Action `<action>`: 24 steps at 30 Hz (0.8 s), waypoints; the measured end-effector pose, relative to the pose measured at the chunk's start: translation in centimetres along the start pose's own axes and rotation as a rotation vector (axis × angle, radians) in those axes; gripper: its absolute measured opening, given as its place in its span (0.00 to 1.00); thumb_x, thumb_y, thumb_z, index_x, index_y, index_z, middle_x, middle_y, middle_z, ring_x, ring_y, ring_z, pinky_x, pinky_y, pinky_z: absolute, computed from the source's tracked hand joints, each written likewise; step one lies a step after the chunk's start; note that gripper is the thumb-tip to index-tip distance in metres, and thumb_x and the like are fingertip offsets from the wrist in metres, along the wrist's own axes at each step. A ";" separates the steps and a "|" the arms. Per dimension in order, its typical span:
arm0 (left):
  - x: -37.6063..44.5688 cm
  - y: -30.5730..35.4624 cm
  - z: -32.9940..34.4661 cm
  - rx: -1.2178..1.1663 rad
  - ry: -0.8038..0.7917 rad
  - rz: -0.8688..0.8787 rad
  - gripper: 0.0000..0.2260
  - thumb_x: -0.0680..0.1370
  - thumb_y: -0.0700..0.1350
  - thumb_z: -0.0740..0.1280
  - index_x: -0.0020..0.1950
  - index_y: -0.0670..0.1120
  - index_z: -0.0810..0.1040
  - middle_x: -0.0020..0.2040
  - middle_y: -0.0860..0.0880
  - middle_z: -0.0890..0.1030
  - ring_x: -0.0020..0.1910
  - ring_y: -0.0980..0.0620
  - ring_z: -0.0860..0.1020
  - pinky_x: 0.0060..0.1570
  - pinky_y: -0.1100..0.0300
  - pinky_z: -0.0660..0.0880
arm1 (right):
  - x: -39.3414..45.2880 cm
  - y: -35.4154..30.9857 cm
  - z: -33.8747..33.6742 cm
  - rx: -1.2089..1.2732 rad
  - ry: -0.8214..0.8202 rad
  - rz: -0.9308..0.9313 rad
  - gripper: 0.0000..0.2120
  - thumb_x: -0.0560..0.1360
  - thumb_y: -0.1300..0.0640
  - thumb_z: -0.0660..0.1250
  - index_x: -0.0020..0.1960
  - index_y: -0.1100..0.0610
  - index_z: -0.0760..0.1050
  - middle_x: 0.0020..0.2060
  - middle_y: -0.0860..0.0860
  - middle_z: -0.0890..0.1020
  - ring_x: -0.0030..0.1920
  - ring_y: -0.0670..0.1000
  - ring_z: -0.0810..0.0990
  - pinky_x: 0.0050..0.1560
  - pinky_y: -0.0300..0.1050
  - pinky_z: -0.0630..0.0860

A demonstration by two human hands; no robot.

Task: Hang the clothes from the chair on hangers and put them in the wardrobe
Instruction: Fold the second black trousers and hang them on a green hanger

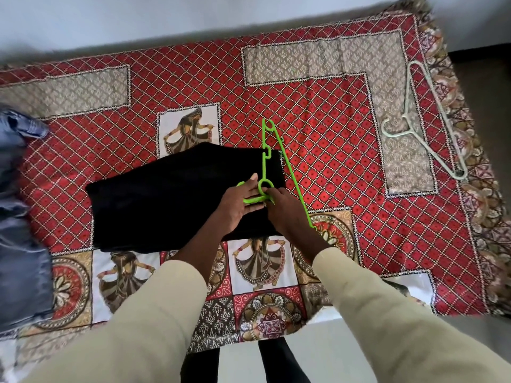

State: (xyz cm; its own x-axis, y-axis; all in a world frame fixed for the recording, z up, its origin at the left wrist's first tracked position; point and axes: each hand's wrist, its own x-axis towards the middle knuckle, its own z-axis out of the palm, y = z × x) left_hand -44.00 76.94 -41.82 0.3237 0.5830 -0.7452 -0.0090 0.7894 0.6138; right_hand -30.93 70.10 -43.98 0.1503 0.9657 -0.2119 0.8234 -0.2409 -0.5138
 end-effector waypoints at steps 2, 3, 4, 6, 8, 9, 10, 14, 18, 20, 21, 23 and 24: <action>0.0 0.1 0.2 -0.012 0.144 0.049 0.13 0.79 0.46 0.68 0.57 0.37 0.80 0.53 0.40 0.84 0.58 0.40 0.81 0.57 0.47 0.79 | 0.2 0.2 -0.1 0.156 -0.107 0.034 0.24 0.76 0.60 0.66 0.71 0.54 0.70 0.55 0.59 0.80 0.52 0.61 0.79 0.48 0.51 0.77; 0.0 0.2 0.1 -0.010 0.170 0.065 0.13 0.79 0.47 0.68 0.56 0.38 0.81 0.52 0.40 0.84 0.58 0.41 0.81 0.58 0.46 0.78 | 0.3 0.2 -0.2 0.214 -0.149 0.062 0.26 0.75 0.58 0.67 0.72 0.53 0.69 0.57 0.59 0.80 0.53 0.60 0.79 0.51 0.51 0.77; -0.2 0.3 0.0 0.006 0.141 0.072 0.17 0.80 0.53 0.66 0.56 0.40 0.81 0.54 0.41 0.84 0.58 0.43 0.81 0.60 0.45 0.77 | 0.3 0.1 -0.3 0.234 -0.159 0.089 0.26 0.75 0.56 0.69 0.72 0.52 0.69 0.58 0.58 0.80 0.53 0.59 0.79 0.52 0.51 0.77; -0.8 0.5 -0.3 -0.012 -0.009 0.031 0.31 0.79 0.66 0.56 0.60 0.41 0.81 0.59 0.43 0.83 0.61 0.45 0.79 0.63 0.47 0.73 | 0.2 -0.5 -0.7 0.219 -0.088 0.112 0.22 0.74 0.52 0.70 0.67 0.54 0.73 0.54 0.57 0.81 0.50 0.58 0.79 0.49 0.51 0.77; -1.0 0.6 -0.4 -0.126 -0.072 -0.007 0.40 0.77 0.71 0.49 0.62 0.38 0.80 0.60 0.41 0.82 0.62 0.45 0.79 0.63 0.48 0.73 | 0.3 -1.5 -1.9 0.314 0.092 0.165 0.11 0.77 0.53 0.66 0.56 0.57 0.77 0.43 0.56 0.82 0.41 0.57 0.79 0.39 0.51 0.76; -0.8 0.6 -0.3 -0.165 -0.006 -0.003 0.39 0.78 0.70 0.49 0.61 0.37 0.80 0.58 0.41 0.82 0.59 0.44 0.80 0.60 0.48 0.75 | 0.5 -1.6 -2.7 0.434 0.201 0.231 0.07 0.79 0.55 0.63 0.52 0.58 0.76 0.39 0.54 0.81 0.35 0.55 0.78 0.34 0.50 0.75; -0.6 0.6 0.0 -0.149 0.107 0.016 0.35 0.80 0.67 0.52 0.58 0.37 0.81 0.55 0.40 0.83 0.55 0.44 0.81 0.56 0.49 0.77 | 0.8 -1.4 -3.8 0.564 0.326 0.322 0.07 0.81 0.56 0.61 0.50 0.57 0.75 0.36 0.53 0.79 0.32 0.52 0.75 0.30 0.47 0.73; 0.3 0.4 0.6 0.290 0.557 0.269 0.10 0.81 0.48 0.64 0.44 0.45 0.78 0.40 0.48 0.81 0.41 0.48 0.81 0.39 0.57 0.76 | 2.2 3.5 -8.3 1.111 0.591 0.624 0.11 0.83 0.57 0.57 0.46 0.59 0.74 0.31 0.51 0.78 0.30 0.48 0.74 0.28 0.40 0.70; -0.4 0.7 3.1 0.446 0.618 0.644 0.08 0.82 0.45 0.62 0.47 0.43 0.78 0.38 0.51 0.76 0.36 0.57 0.74 0.36 0.66 0.69 | 1.8 7.0 -6.2 1.585 0.257 0.794 0.08 0.83 0.63 0.55 0.49 0.61 0.72 0.28 0.51 0.78 0.26 0.47 0.74 0.29 0.38 0.70; -0.2 0.4 4.8 0.570 0.521 0.745 0.07 0.82 0.43 0.63 0.50 0.42 0.79 0.41 0.49 0.79 0.38 0.54 0.75 0.38 0.64 0.71 | 1.5 7.1 -3.3 1.556 0.064 0.858 0.08 0.82 0.64 0.54 0.49 0.62 0.72 0.27 0.52 0.79 0.26 0.48 0.75 0.28 0.38 0.70; 0.4 0.0 5.5 0.648 0.466 0.739 0.07 0.81 0.42 0.63 0.51 0.41 0.80 0.41 0.48 0.80 0.38 0.53 0.77 0.38 0.62 0.73 | 1.5 7.1 -2.0 1.545 0.002 0.868 0.09 0.82 0.64 0.54 0.48 0.62 0.72 0.28 0.53 0.79 0.27 0.48 0.75 0.28 0.38 0.70; 1.9 -0.8 6.5 0.841 0.392 0.588 0.05 0.80 0.39 0.64 0.49 0.40 0.79 0.40 0.47 0.80 0.37 0.49 0.79 0.33 0.58 0.75 | 1.9 7.0 -0.5 1.543 -0.026 0.874 0.09 0.82 0.63 0.57 0.46 0.63 0.73 0.30 0.54 0.80 0.29 0.49 0.75 0.29 0.39 0.71; 2.6 -1.3 6.7 0.944 0.386 0.461 0.04 0.79 0.38 0.65 0.46 0.40 0.78 0.40 0.46 0.80 0.39 0.47 0.80 0.32 0.57 0.76 | 2.3 7.1 0.1 1.544 0.001 0.882 0.08 0.81 0.64 0.58 0.46 0.63 0.73 0.31 0.55 0.80 0.29 0.50 0.75 0.30 0.39 0.72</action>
State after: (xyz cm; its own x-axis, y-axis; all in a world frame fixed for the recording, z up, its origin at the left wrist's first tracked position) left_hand -36.78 76.15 -42.79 0.1577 0.9322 -0.3257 0.7224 0.1160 0.6817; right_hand -24.76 70.64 -48.17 0.2224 0.5117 -0.8299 -0.7073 -0.5011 -0.4985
